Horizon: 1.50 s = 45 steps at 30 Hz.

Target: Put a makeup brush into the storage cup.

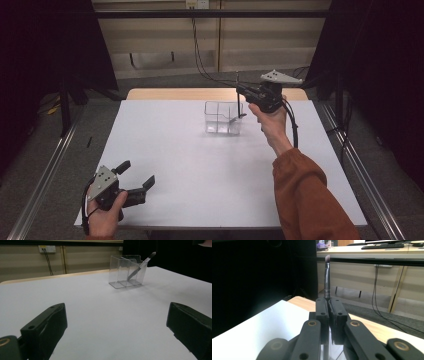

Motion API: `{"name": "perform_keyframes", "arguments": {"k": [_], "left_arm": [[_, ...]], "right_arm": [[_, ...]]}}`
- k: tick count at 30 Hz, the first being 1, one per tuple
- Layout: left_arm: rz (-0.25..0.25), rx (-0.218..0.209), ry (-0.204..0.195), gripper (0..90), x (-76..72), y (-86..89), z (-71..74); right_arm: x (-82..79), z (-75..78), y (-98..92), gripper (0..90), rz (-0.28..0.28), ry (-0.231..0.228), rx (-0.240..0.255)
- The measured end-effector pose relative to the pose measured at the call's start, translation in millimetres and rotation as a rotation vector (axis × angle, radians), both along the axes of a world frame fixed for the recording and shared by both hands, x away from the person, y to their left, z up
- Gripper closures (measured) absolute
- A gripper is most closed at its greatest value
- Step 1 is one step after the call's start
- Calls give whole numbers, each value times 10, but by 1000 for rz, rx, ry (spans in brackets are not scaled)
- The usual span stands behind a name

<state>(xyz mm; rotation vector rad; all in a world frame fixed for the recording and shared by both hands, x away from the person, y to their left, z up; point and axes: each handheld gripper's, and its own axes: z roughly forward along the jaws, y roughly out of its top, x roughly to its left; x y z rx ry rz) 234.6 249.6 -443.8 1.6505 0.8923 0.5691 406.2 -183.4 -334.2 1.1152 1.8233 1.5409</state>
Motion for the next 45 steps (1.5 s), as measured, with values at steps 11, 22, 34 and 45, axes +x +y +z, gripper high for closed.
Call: {"name": "perform_keyframes", "arguments": {"k": [11, 22, 34, 45], "left_arm": [[0, -2, -1, 32, 1, 12, 1], [-6, -2, 4, 32, 4, 6, -2], [-9, 1, 7, 32, -3, 4, -3], [-5, -2, 5, 32, -4, 4, -3]], "right_arm": [[284, -54, -12, 869, -65, -3, -13], [413, -181, -71, 868, -81, 4, 11], [495, -336, -43, 868, -76, 34, 18], [509, -476, -113, 868, -86, 61, 6]]}}
